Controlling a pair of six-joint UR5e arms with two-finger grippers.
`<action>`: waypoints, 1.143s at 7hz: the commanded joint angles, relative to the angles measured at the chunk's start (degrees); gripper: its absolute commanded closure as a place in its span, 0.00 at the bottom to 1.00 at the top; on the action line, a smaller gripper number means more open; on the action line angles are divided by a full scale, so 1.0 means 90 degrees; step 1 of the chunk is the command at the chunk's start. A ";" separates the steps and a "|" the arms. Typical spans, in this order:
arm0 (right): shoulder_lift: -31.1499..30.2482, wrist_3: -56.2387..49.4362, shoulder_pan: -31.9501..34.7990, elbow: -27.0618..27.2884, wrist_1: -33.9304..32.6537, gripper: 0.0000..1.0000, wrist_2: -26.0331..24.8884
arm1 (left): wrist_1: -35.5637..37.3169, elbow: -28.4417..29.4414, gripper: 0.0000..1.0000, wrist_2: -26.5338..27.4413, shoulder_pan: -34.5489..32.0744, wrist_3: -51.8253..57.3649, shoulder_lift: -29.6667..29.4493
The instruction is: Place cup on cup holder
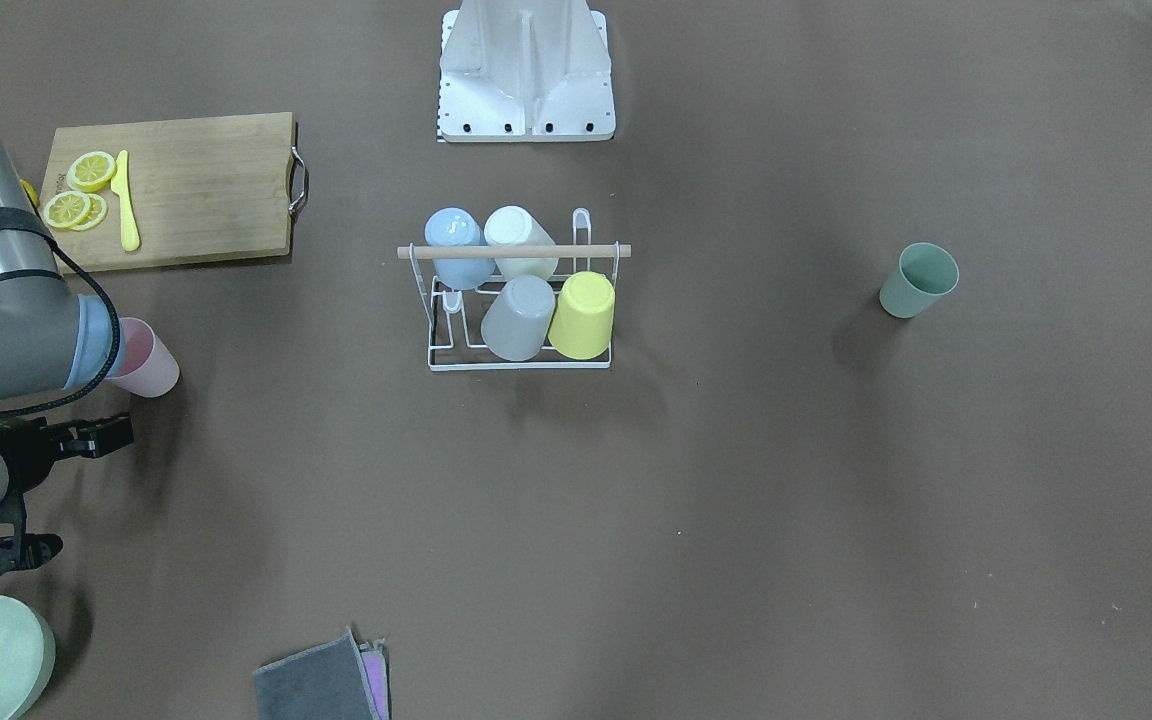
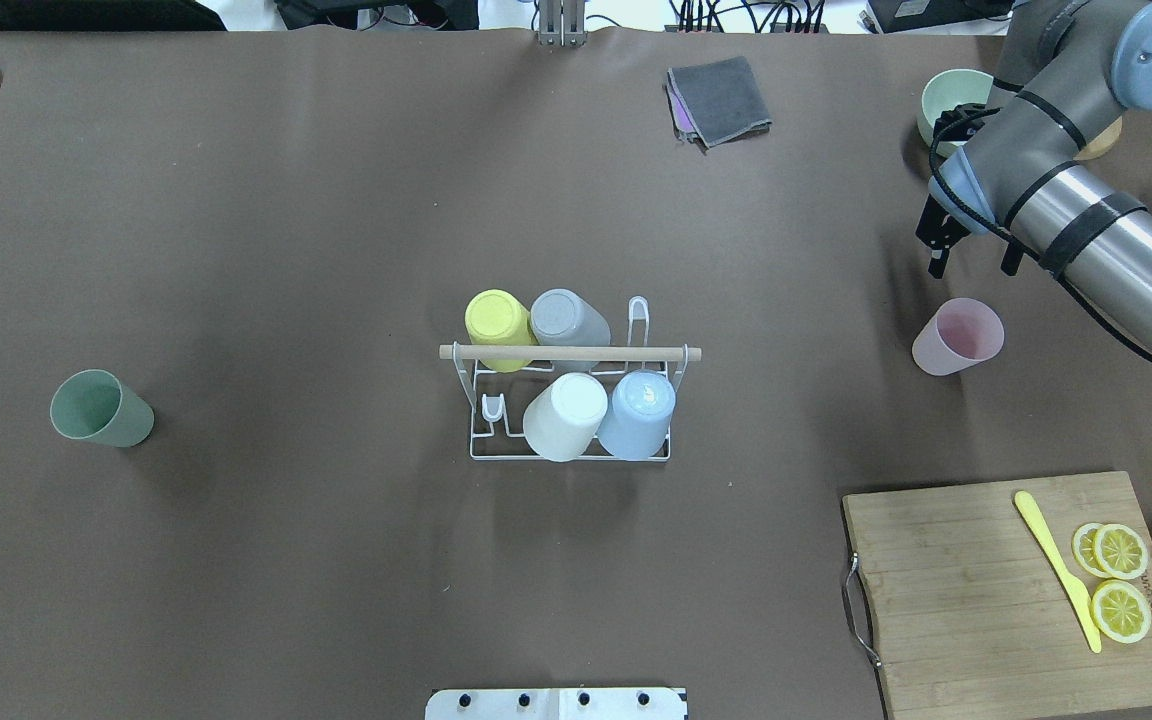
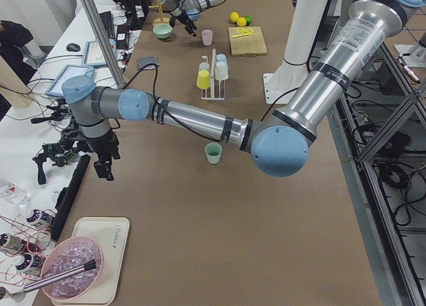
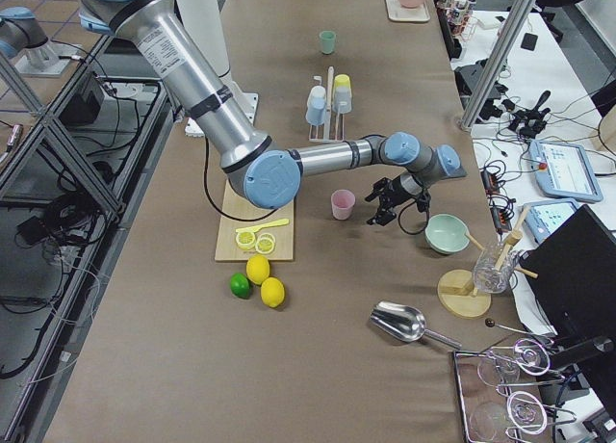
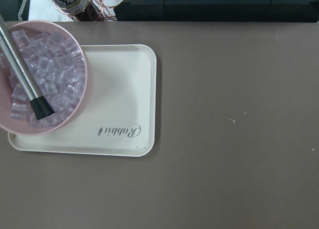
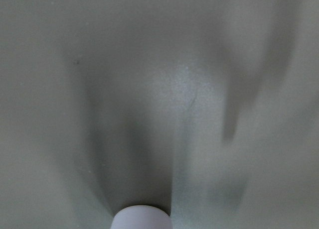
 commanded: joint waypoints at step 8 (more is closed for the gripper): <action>0.0034 -0.0144 -0.0418 -0.0176 -0.0997 0.04 0.0454 | 0.3176 -0.0067 0.03 -0.0771 0.1512 0.1496 -0.0427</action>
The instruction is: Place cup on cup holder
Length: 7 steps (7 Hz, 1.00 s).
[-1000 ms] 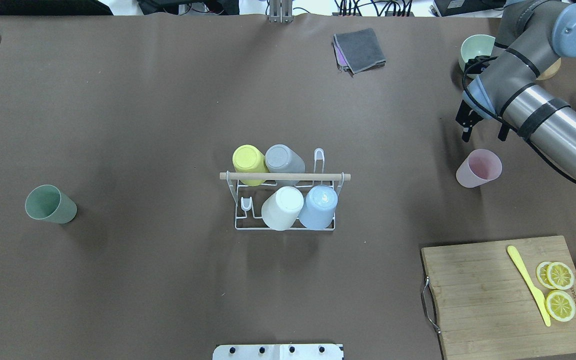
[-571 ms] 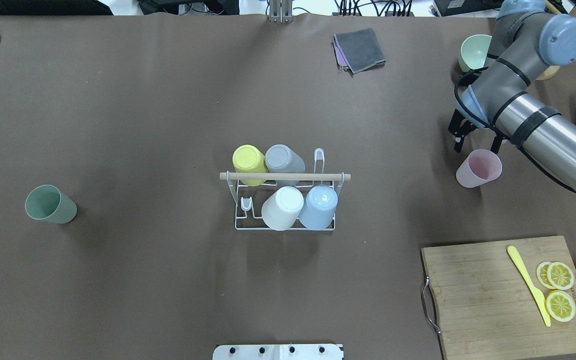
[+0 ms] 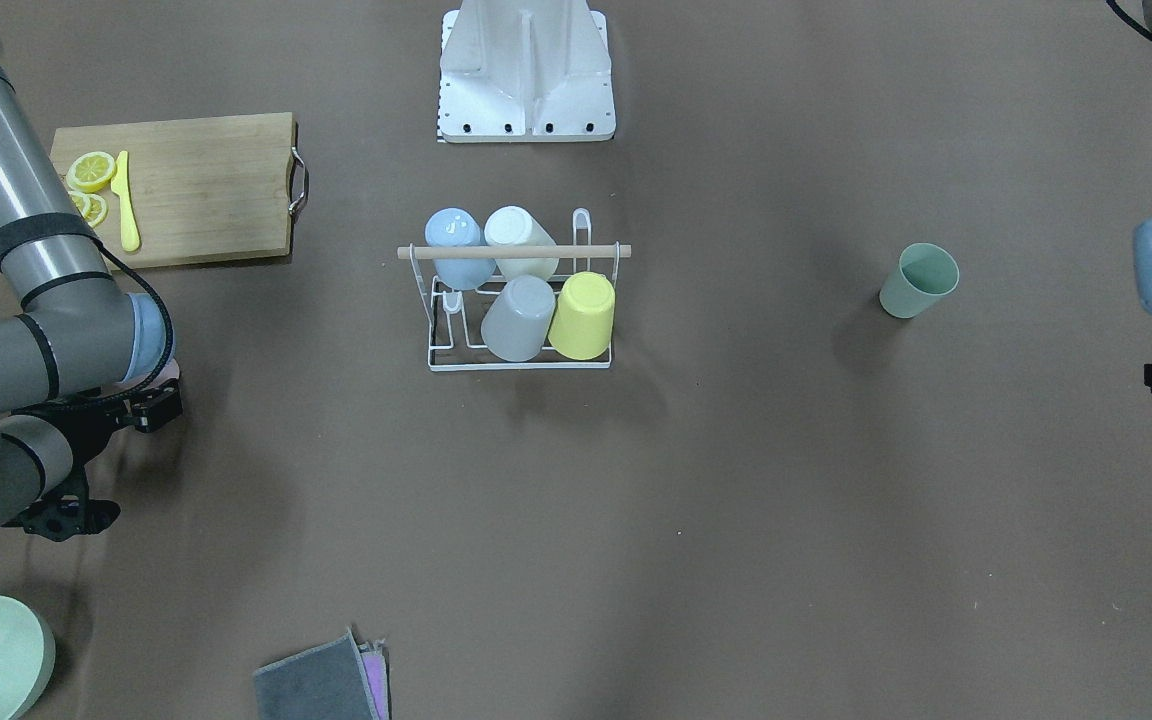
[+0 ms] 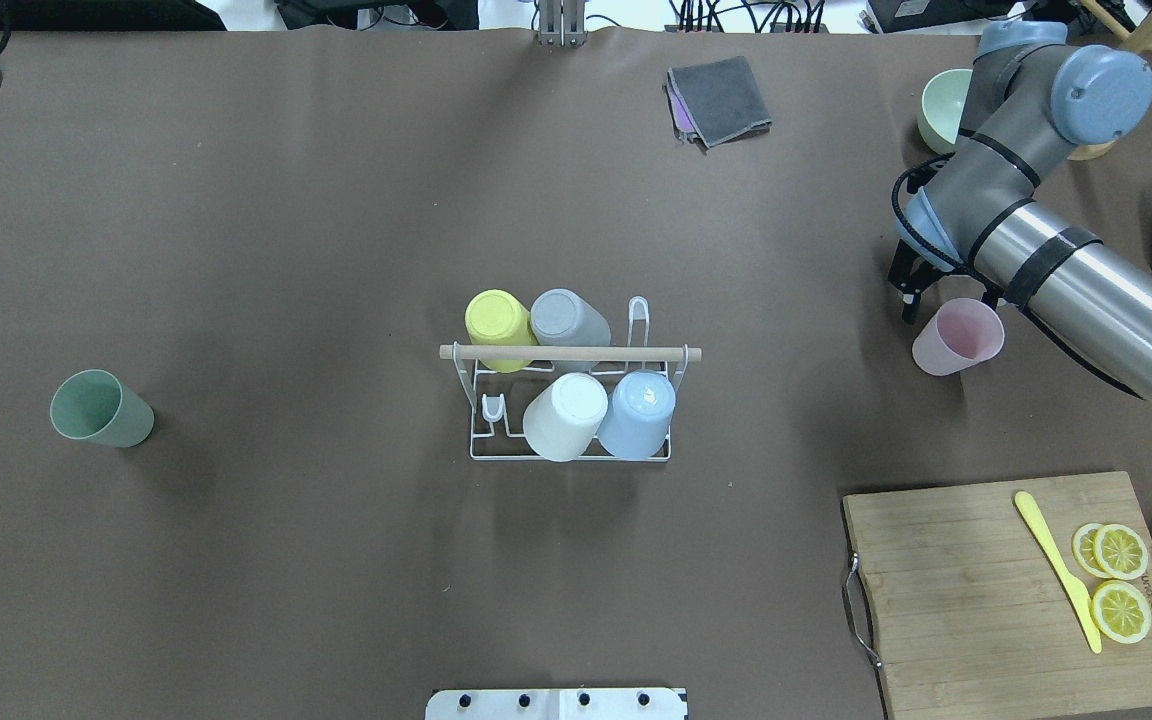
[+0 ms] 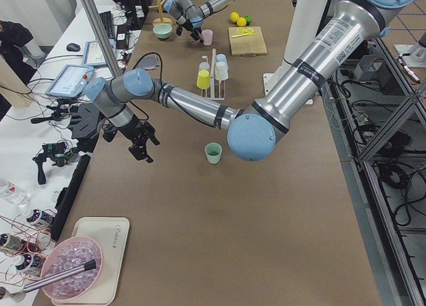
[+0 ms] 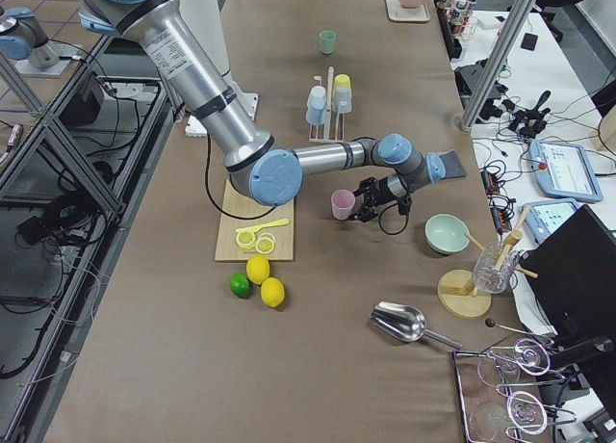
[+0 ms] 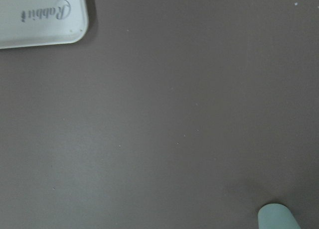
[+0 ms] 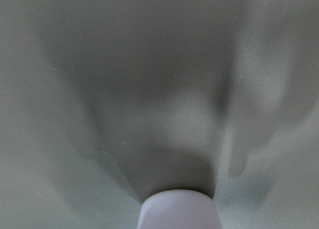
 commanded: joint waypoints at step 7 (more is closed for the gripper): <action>-0.0046 -0.0440 -0.0126 -0.0113 -0.0538 0.22 0.0075 | 0.0585 0.0007 0.03 -0.1112 0.1430 -0.0291 0.0009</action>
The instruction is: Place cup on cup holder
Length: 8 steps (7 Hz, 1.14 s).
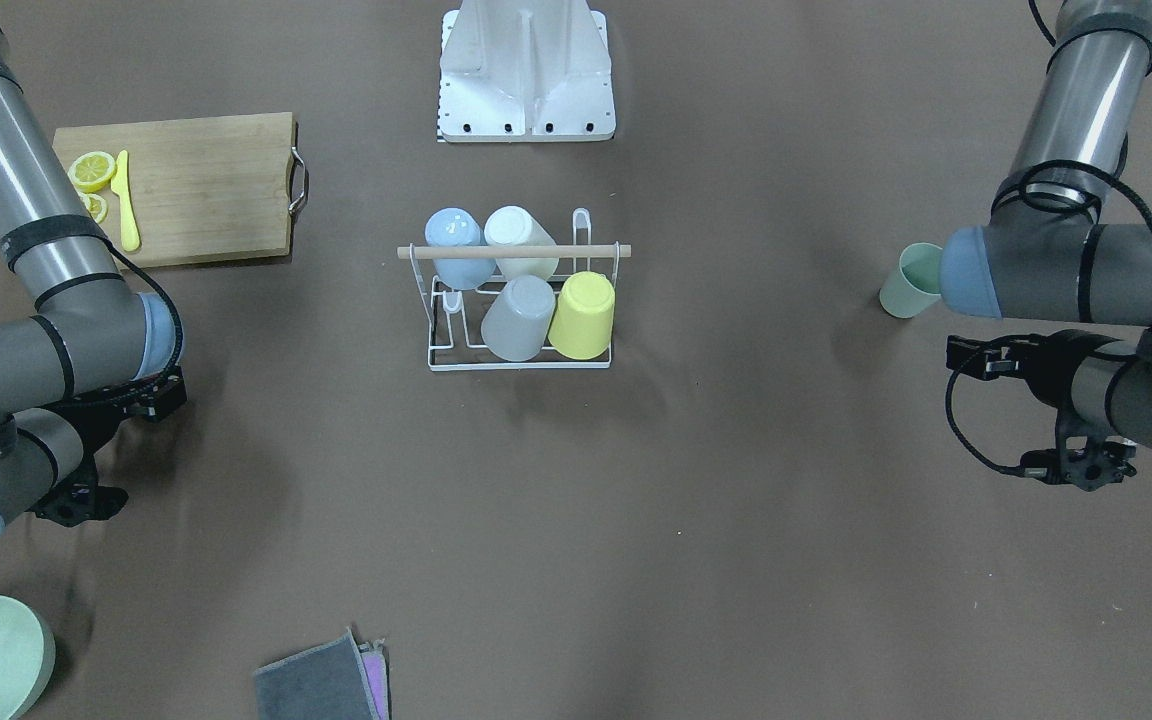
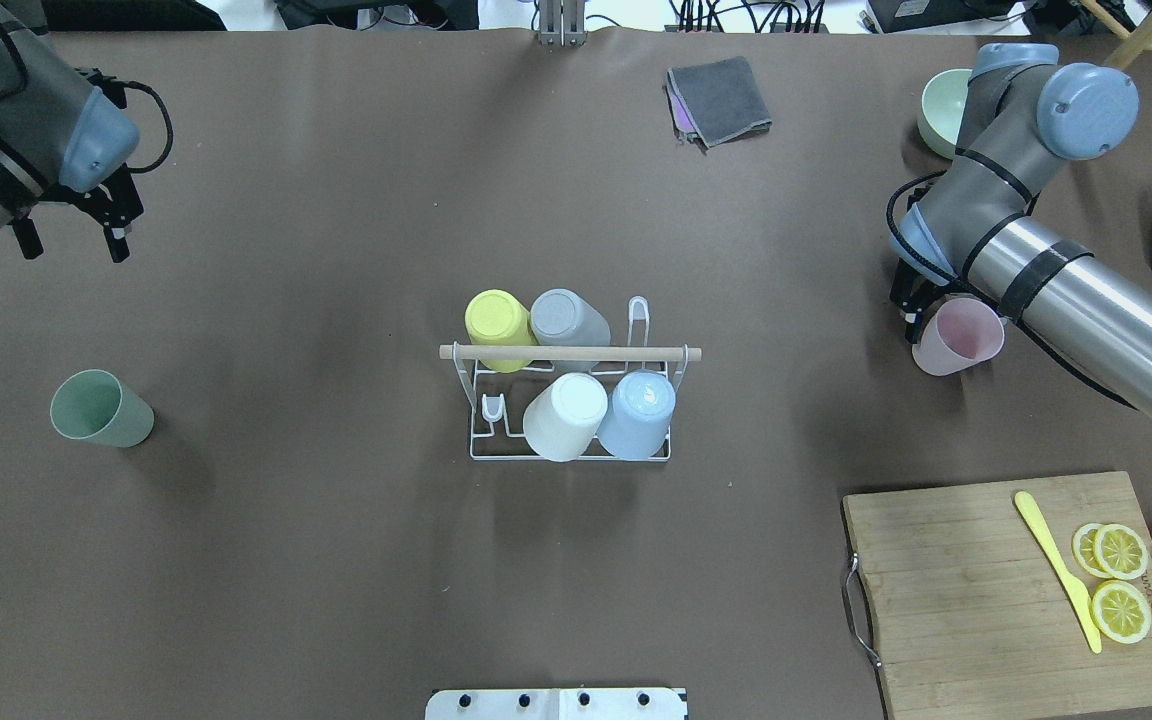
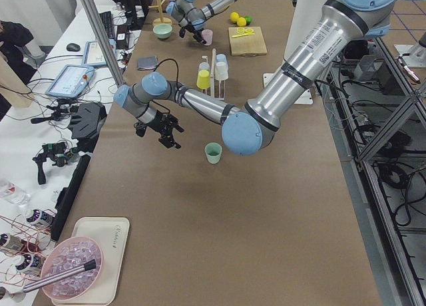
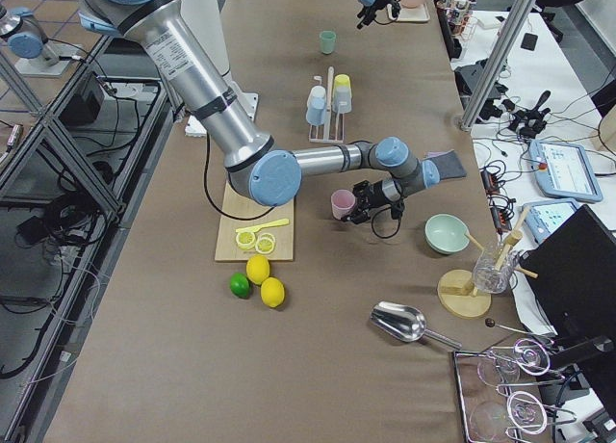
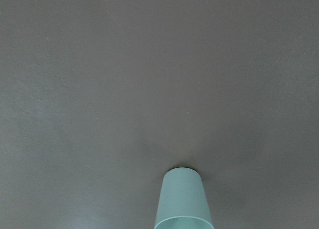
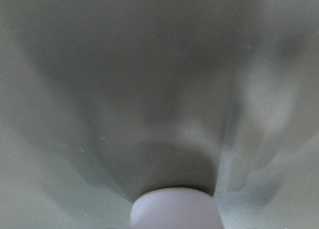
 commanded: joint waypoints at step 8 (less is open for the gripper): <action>-0.0278 -0.1533 0.0990 0.1036 -0.0071 0.61 0.0981 | -0.0087 -0.0088 0.04 -0.0009 0.0872 -0.0019 0.0756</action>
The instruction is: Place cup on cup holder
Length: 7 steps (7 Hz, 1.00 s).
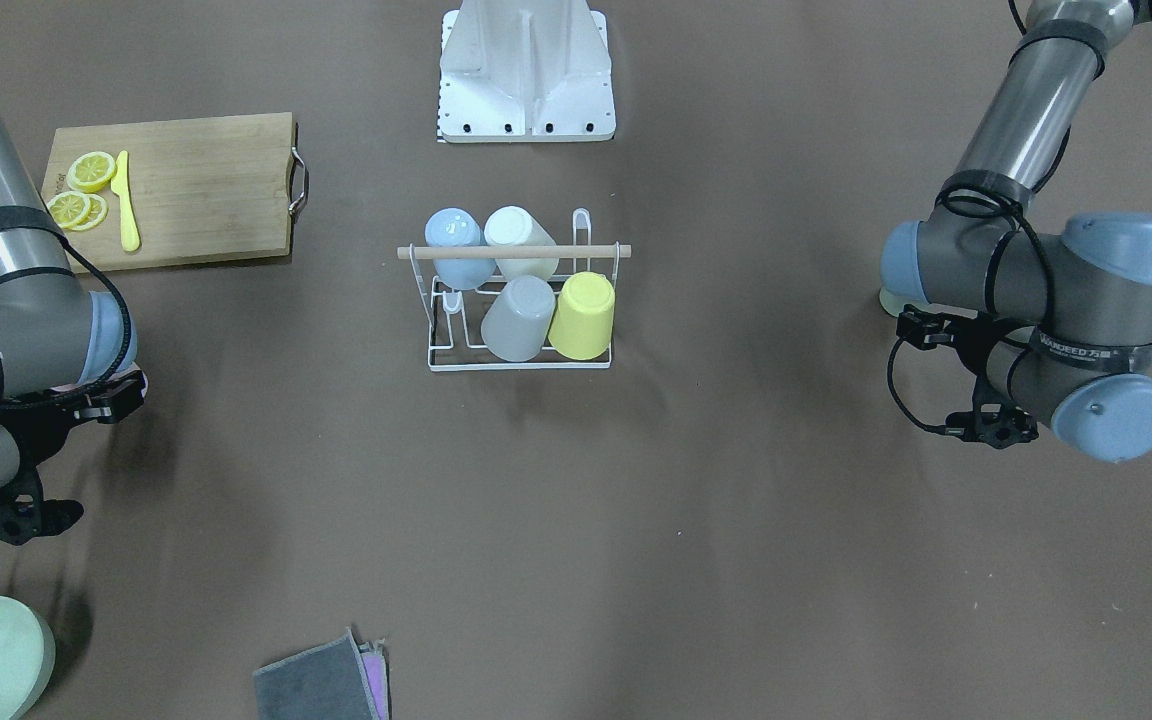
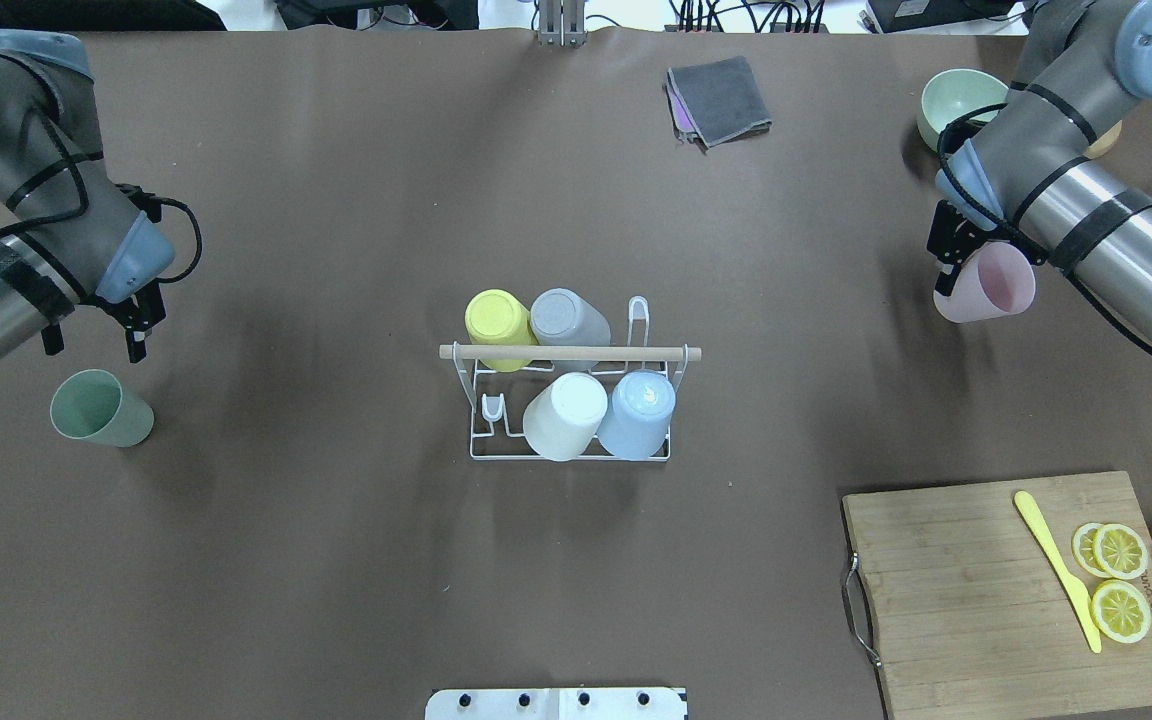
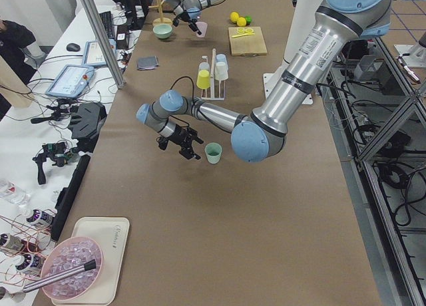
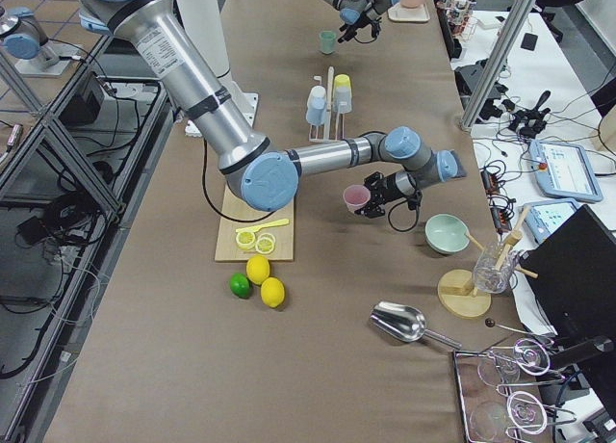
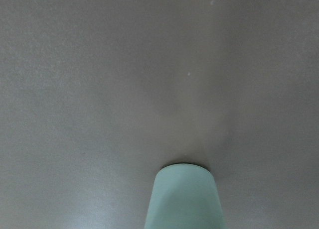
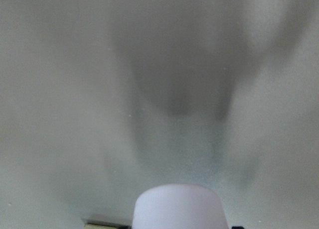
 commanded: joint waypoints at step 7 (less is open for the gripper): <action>-0.0544 -0.0443 0.0700 0.0625 0.3556 0.63 0.3995 | -0.0008 -0.0110 0.05 -0.0172 0.0491 -0.0131 0.0536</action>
